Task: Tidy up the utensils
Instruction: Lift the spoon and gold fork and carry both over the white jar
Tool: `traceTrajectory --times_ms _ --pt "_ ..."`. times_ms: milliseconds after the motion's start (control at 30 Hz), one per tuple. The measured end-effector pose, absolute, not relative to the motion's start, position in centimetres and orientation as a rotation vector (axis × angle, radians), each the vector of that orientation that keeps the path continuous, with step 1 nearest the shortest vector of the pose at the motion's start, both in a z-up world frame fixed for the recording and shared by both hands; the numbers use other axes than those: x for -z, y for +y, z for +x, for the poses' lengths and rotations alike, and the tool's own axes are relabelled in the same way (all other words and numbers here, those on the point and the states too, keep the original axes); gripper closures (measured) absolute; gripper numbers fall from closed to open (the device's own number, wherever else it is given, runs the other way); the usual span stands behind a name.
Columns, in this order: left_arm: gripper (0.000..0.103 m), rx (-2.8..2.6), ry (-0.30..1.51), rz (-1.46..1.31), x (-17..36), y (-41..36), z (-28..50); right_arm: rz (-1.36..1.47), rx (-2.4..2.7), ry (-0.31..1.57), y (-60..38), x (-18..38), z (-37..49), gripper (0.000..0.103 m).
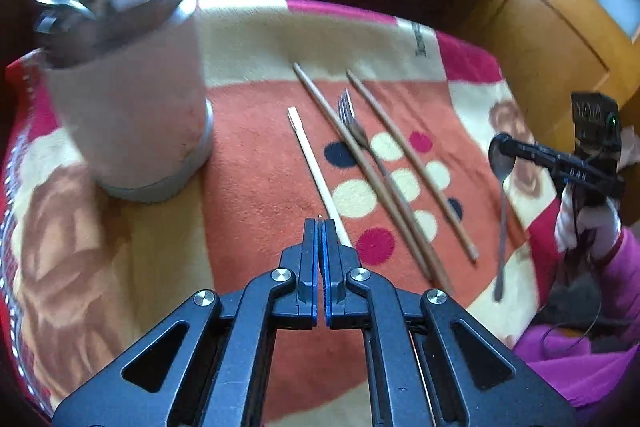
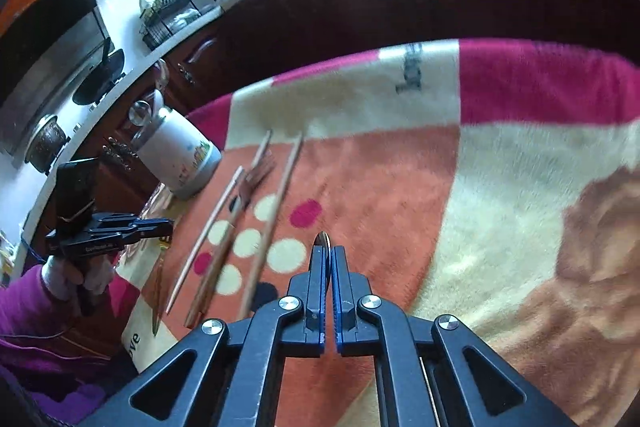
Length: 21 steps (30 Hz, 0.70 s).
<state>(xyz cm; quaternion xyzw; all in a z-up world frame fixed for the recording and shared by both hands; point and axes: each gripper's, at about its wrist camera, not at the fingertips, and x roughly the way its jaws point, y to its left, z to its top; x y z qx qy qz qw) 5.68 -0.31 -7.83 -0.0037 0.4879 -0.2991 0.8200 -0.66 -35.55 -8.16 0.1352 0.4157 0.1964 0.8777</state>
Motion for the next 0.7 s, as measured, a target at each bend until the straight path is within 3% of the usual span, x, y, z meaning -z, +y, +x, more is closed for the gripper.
traceTrajectory --times_ms 400,700 --pt "0.103 0.567 0.862 -0.101 -0.7 3.9 4.4 0.234 -0.417 0.739 -33.5 2.2 -1.2 0.101" --pt "0.102 0.344 0.688 -0.146 -7.3 9.1 8.1 0.249 -0.501 0.592 -29.9 -4.2 1.4 0.101"
